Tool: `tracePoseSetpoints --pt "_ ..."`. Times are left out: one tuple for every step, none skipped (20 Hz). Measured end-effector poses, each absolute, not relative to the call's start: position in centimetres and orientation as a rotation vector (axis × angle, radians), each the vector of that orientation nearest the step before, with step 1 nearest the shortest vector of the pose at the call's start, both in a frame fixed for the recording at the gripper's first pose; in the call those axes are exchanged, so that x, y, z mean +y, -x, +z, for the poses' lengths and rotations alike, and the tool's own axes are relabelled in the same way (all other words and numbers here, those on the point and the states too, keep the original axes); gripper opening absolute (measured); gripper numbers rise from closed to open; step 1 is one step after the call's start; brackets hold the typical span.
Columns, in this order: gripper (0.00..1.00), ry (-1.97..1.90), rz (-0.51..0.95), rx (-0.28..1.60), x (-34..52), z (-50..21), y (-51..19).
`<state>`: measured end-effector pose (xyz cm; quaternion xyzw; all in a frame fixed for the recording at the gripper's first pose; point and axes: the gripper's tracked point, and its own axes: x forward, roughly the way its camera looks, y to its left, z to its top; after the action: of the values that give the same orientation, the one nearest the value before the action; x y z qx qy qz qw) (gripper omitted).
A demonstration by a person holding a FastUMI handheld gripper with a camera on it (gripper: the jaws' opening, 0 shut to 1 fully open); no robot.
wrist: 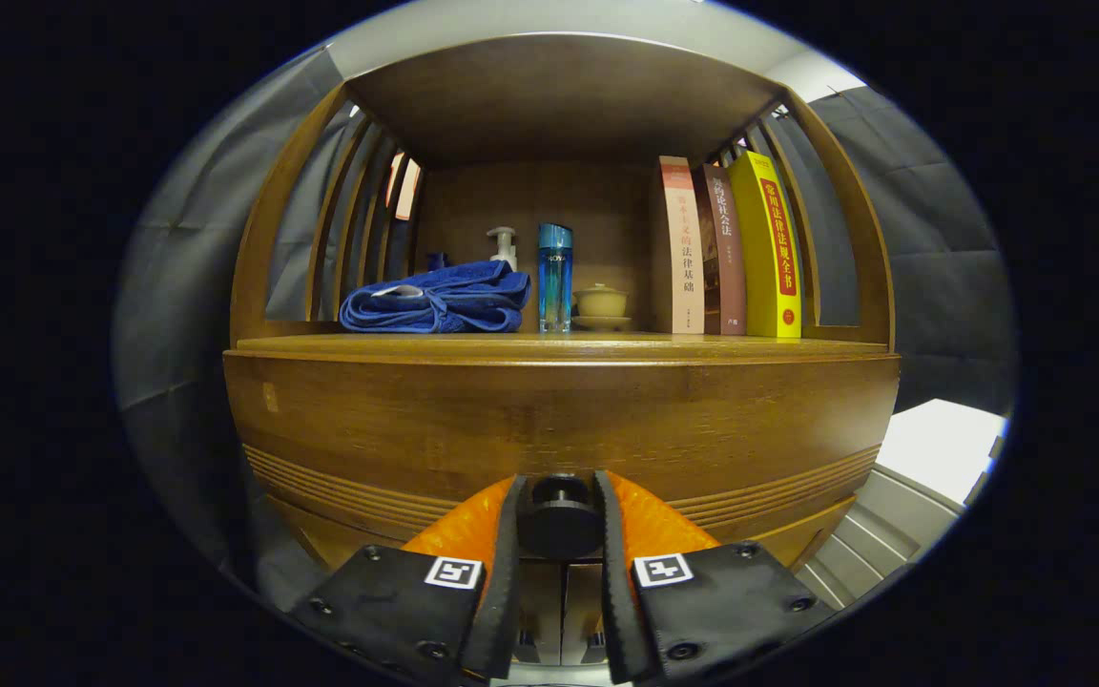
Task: Pull open the drawer, take out the items inside it, and place them on the countertop above the cabinet.
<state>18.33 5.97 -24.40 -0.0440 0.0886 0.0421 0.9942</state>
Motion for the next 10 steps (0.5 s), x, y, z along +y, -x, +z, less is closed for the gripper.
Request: tracePoseSetpoints --pt "0.44 0.088 0.083 0.18 5.9 -24.4 -18.4" --pt "0.39 0.084 0.079 0.186 5.9 -24.4 -18.5" --pt "0.39 0.076 0.074 0.184 5.8 -24.2 -18.5" --pt "0.39 0.076 0.072 0.178 5.8 -24.0 -18.5" --pt "0.39 0.077 0.072 0.174 5.7 -23.8 -18.2" --pt "0.39 0.079 0.074 0.171 5.6 -23.6 -17.7" --pt "0.39 0.078 0.075 0.174 5.6 -23.5 -17.0" --pt "0.39 0.078 0.075 0.176 5.6 -23.4 -16.4" --pt "0.39 0.078 0.074 0.183 5.5 -23.2 -15.7" --pt "0.39 0.077 0.069 0.192 5.4 -23.1 -14.8"
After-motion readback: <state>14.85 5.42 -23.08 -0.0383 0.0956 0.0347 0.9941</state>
